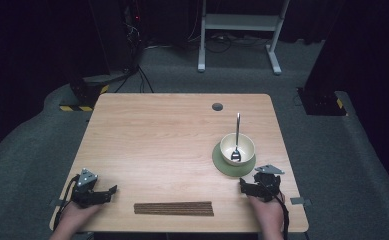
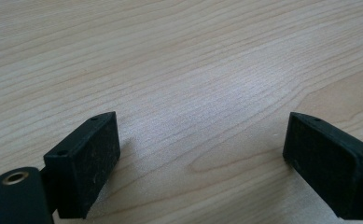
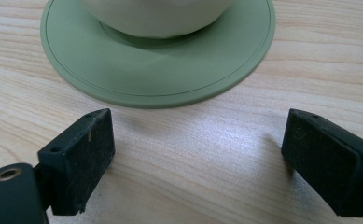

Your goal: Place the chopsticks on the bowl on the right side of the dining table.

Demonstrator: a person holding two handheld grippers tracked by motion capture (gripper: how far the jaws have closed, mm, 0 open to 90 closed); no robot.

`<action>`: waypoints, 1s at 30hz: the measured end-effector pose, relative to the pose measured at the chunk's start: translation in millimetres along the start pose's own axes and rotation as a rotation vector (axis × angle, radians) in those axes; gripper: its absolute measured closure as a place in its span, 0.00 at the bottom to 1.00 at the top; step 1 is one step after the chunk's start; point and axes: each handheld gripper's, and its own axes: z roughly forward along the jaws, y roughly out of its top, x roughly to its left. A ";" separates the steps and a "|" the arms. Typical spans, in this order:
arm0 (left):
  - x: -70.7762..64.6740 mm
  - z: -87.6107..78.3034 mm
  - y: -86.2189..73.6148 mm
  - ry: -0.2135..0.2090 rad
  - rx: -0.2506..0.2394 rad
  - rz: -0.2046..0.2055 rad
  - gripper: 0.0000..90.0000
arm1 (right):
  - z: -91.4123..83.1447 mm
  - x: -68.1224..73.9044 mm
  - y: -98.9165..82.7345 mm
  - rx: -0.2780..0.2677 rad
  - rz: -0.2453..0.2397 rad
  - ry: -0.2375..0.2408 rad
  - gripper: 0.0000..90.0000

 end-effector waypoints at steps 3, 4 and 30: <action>0.1 -0.2 -0.3 -0.001 0.000 0.000 0.12 | -2.9 -0.1 1.4 -0.016 -0.003 0.007 0.11; 0.0 -0.4 -0.4 -0.001 -0.001 0.000 0.12 | -2.9 -0.1 1.4 -0.016 -0.003 0.007 0.11; 0.7 -0.3 -0.4 -0.010 0.000 0.004 0.11 | -14.7 41.3 4.6 -0.067 -0.110 0.077 0.11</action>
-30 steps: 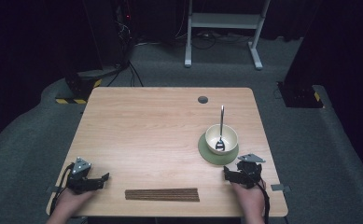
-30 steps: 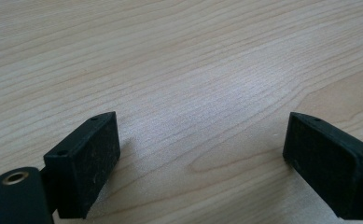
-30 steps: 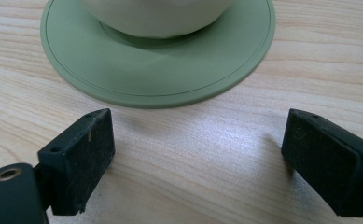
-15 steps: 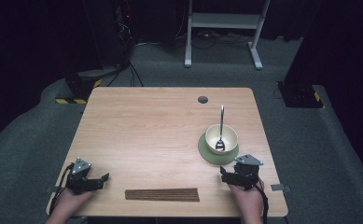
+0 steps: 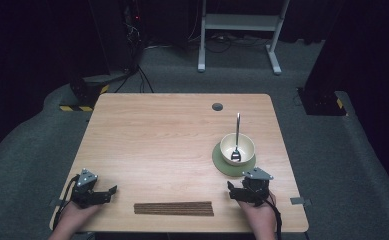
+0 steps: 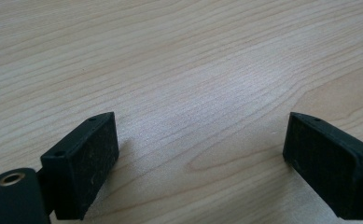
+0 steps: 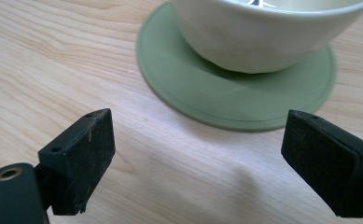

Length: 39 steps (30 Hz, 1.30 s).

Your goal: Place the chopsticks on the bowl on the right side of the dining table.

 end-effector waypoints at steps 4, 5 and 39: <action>0.1 0.2 0.2 0.000 0.000 0.000 0.11 | -0.3 9.6 2.1 -0.003 -0.010 0.027 0.11; 0.1 0.2 0.2 0.000 0.000 0.000 0.11 | -0.3 11.1 2.5 -0.003 -0.010 0.032 0.11; 0.3 0.5 0.3 0.002 -0.002 -0.009 0.12 | 10.5 75.8 5.8 0.035 -0.133 0.326 0.35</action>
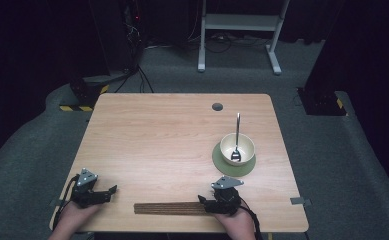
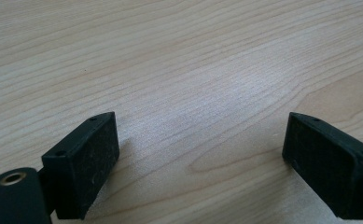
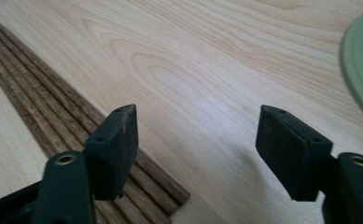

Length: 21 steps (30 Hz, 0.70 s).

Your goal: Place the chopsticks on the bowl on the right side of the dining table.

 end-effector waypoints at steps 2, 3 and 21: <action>0.0 0.0 0.0 0.000 0.000 0.000 0.12 | 0.8 2.9 1.0 0.000 -0.011 0.006 0.39; 0.1 -0.2 -0.1 -0.001 0.001 0.001 0.12 | 1.5 3.6 1.4 0.005 -0.016 0.010 0.44; 0.4 -0.5 -0.3 -0.002 -0.001 0.001 0.12 | 5.5 15.1 1.4 0.041 -0.044 0.070 0.59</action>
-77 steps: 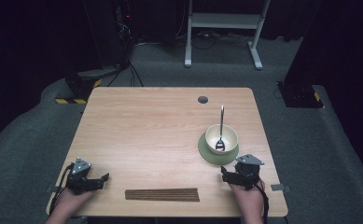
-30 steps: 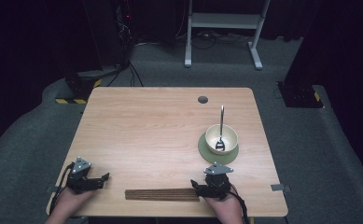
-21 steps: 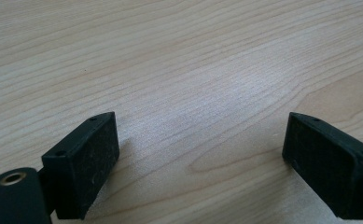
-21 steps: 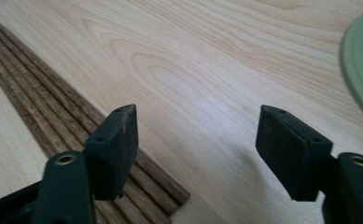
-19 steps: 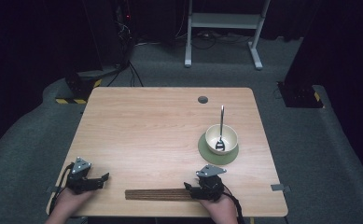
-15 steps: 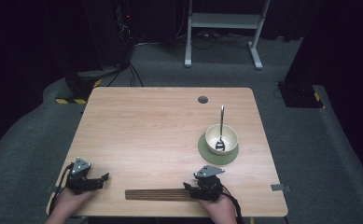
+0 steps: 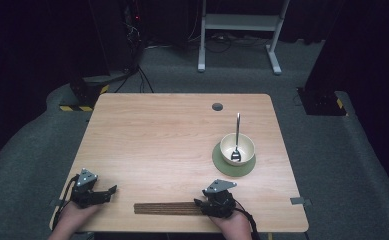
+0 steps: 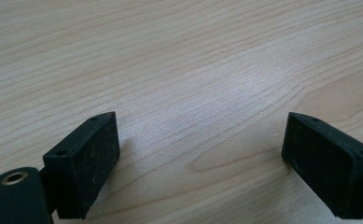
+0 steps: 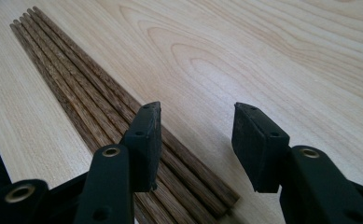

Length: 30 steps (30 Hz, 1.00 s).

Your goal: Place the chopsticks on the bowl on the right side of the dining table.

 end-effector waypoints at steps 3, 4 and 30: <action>0.0 0.0 0.0 0.000 0.000 0.000 0.12 | 1.4 -1.5 -0.2 0.010 0.003 0.009 0.61; 0.0 0.0 0.0 0.000 0.000 0.000 0.12 | 1.3 -1.4 -0.4 0.010 0.004 0.008 0.61; 0.7 -0.2 0.0 0.001 -0.002 0.000 0.14 | 4.1 -11.0 -0.1 0.008 -0.016 -0.024 0.69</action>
